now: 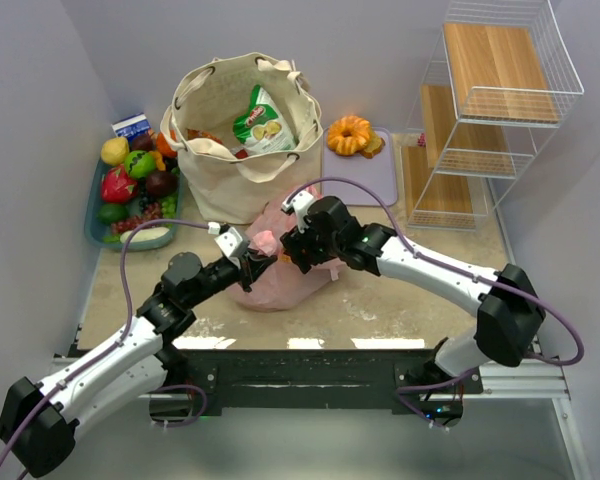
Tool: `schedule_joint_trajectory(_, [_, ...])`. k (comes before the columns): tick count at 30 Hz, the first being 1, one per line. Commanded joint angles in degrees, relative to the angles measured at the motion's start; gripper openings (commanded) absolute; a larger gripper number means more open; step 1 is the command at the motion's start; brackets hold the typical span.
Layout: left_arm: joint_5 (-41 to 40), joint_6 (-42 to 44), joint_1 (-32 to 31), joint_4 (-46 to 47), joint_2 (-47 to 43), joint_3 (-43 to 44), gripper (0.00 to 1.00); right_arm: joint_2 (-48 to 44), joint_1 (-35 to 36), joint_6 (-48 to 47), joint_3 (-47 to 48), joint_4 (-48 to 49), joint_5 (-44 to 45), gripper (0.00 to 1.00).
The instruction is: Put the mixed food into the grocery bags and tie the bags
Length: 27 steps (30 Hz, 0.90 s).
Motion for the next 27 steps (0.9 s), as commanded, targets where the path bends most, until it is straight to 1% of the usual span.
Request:
schedule_joint_trajectory(1, [-0.1, 0.1, 0.2, 0.6, -1.0, 2.1, 0.0, 1.8, 1.0, 1.3, -2.9, 7.4, 6.0, 0.75])
schedule_joint_trajectory(3, [0.1, 0.0, 0.3, 0.7, -1.1, 2.1, 0.0, 2.7, 1.0, 1.8, -4.1, 11.7, 7.1, 0.73])
schedule_joint_trajectory(7, [0.1, 0.0, 0.2, 0.5, -1.5, 2.0, 0.0, 5.0, 1.6, 0.4, -6.2, 16.9, 11.9, 0.68])
schedule_joint_trajectory(8, [0.1, 0.0, 0.2, 0.5, -1.8, 2.0, 0.0, 5.6, 1.7, 0.1, -6.6, 18.7, 14.2, 0.67])
schedule_joint_trajectory(12, [-0.4, 0.0, 0.3, 0.3, -2.3, 2.0, 0.0, 6.3, 1.9, -0.8, -8.1, 21.9, 19.4, 0.55])
schedule_joint_trajectory(13, [-0.5, 0.0, 0.2, 0.3, -2.4, 2.0, 0.0, 6.7, 2.0, -0.9, -7.9, 21.9, 20.9, 0.46])
schedule_joint_trajectory(16, [-0.6, 0.0, 0.3, 0.3, -2.3, 2.0, 0.0, 8.4, 2.0, -0.9, -7.0, 21.1, 26.8, 0.26])
schedule_joint_trajectory(17, [-1.2, 0.0, 0.3, 0.2, -2.4, 2.0, 0.0, 8.4, 1.9, -0.9, -6.7, 20.7, 27.9, 0.12])
schedule_joint_trajectory(18, [-1.8, -0.1, 0.3, 0.0, -2.4, 2.1, 0.0, 8.0, 1.9, -0.9, -6.4, 19.3, 28.4, 0.05])
schedule_joint_trajectory(19, [-2.5, -0.2, 0.3, -0.8, -2.5, 2.6, 0.0, 6.5, 1.9, -1.1, -5.9, 18.4, 27.9, 0.0])
schedule_joint_trajectory(21, [-5.8, -0.6, 0.2, -2.2, -3.3, 3.5, 0.0, 3.3, 1.9, -0.9, -5.2, 15.2, 23.9, 0.0])
schedule_joint_trajectory(22, [-7.1, -0.8, 0.2, -4.0, -3.7, 4.9, 0.0, -1.0, 2.1, -0.6, -4.6, 14.2, 22.5, 0.0])
schedule_joint_trajectory(25, [-10.9, -0.7, 0.2, -7.2, -6.0, 8.3, 0.0, -8.5, 2.1, 0.3, -3.8, 11.1, 18.6, 0.0])
schedule_joint_trajectory(26, [-11.8, -0.6, 0.2, -7.9, -6.7, 9.1, 0.0, -13.0, 2.1, 0.5, -3.8, 10.4, 18.3, 0.0])
schedule_joint_trajectory(27, [-12.2, -0.4, 0.3, -8.6, -7.1, 10.1, 0.0, -15.4, 2.1, 0.5, -3.5, 9.9, 18.2, 0.0])
